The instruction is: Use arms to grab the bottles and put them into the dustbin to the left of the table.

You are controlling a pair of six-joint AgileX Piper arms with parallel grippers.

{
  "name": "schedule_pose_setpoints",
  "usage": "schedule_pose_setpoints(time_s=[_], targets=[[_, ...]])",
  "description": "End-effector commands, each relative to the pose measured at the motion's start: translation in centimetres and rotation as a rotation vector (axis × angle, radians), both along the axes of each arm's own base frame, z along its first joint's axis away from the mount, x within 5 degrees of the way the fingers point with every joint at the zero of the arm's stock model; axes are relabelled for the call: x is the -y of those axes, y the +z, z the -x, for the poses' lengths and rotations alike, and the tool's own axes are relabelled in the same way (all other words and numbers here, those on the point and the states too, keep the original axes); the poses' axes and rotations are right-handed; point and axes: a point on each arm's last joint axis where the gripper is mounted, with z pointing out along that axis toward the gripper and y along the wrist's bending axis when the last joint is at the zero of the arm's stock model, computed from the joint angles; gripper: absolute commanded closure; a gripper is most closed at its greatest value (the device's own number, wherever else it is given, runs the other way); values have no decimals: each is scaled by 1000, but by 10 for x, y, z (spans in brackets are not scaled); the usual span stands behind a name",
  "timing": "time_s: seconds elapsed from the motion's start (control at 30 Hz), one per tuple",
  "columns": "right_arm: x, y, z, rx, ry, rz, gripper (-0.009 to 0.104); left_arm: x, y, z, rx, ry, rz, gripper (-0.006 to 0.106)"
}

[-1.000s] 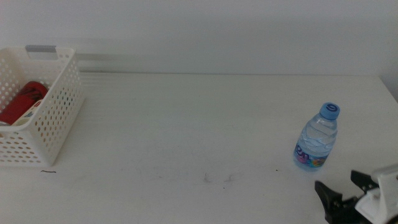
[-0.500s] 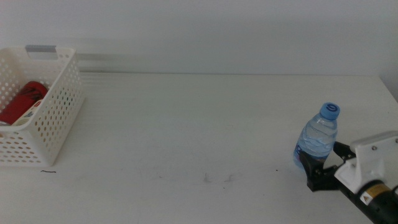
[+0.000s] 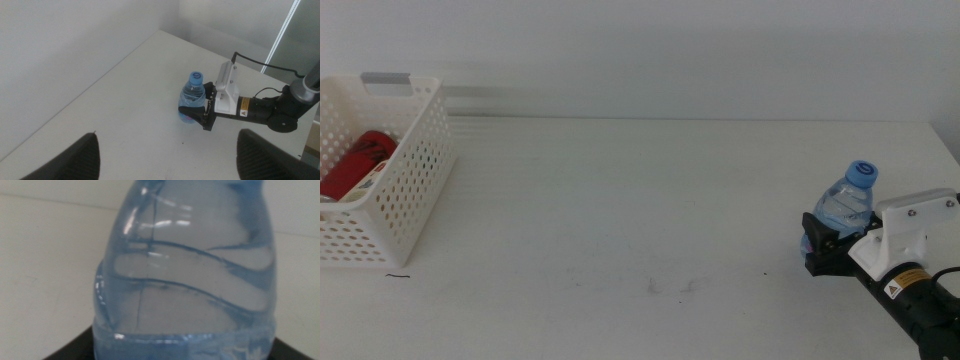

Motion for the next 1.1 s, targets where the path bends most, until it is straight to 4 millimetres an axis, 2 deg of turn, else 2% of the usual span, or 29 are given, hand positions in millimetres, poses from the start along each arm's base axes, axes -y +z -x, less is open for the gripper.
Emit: schedule_pose_setpoints(time_s=[0.0,0.1,0.2,0.43,0.57,0.67,0.83,0.93,1.0,1.07], targets=[[-6,2,-1,19,15,-5,96,0,1,1,0,0,6,7],[-27,10,-10,70,75,-24,96,0,1,1,0,0,6,7],[-60,25,-28,131,160,-45,97,0,1,1,0,0,6,7],[-138,39,-85,120,301,-33,97,0,1,1,0,0,6,7],[-174,33,-103,115,360,-98,97,0,1,1,0,0,6,7],[-192,22,-109,98,399,-114,97,0,1,1,0,0,6,7],[-202,1,-112,69,423,-94,96,0,1,1,0,0,6,7],[-202,-8,-111,2,417,-60,84,0,1,1,0,0,6,7],[-201,-10,-111,-47,410,-39,65,0,1,1,0,0,6,7],[-200,-9,-109,-118,397,-16,35,0,1,1,0,0,6,7]])
